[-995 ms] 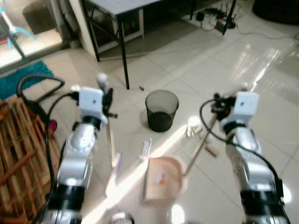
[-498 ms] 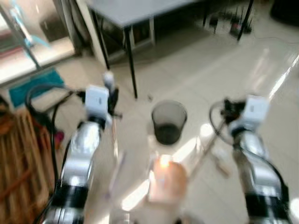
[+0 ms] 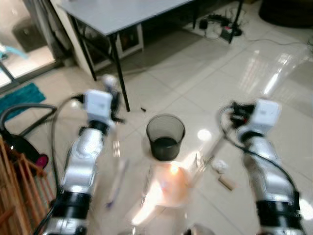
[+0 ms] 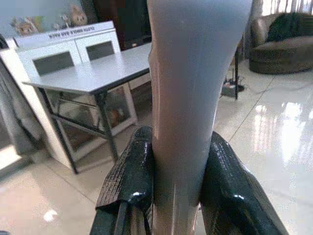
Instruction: Sweep floor
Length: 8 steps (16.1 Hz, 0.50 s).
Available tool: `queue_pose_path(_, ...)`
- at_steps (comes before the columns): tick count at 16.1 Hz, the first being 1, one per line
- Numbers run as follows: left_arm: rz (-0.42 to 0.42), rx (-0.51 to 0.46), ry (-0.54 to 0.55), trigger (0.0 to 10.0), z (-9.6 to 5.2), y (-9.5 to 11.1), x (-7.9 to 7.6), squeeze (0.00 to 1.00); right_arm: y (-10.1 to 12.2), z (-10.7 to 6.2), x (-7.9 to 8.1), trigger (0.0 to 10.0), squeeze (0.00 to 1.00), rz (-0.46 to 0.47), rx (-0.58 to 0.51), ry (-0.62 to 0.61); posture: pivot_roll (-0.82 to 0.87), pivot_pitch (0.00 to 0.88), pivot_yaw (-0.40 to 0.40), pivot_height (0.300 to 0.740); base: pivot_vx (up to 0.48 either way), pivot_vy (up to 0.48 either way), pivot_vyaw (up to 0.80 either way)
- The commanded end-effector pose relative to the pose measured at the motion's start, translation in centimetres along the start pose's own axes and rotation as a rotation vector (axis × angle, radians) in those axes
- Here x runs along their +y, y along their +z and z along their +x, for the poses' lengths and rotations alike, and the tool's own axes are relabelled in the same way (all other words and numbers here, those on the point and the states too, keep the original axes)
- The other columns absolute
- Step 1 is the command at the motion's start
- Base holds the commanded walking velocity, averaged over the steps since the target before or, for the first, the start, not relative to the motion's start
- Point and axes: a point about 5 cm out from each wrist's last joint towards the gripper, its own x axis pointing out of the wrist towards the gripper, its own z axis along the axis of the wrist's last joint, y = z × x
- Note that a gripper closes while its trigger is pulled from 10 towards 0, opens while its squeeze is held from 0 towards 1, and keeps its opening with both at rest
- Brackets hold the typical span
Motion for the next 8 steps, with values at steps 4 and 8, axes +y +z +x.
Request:
queue_pose_path(4, 0.029, -0.015, 0.077, 10.0, -0.1, 0.4, 1.8, 0.0, 0.6, 0.1, 1.0, 10.0, 0.0, 0.008, -0.032, 0.038, 0.03, 0.069, 0.037, 0.74, 0.0, 0.0, 0.0)
queue_pose_path(8, 0.036, -0.003, 0.059, 10.0, 1.8, 0.7, 1.5, 0.0, 1.2, 1.1, 0.2, 10.0, 0.0, -0.042, -0.049, -0.022, 0.03, 0.084, 0.06, 0.74, 0.0, 0.0, 0.0)
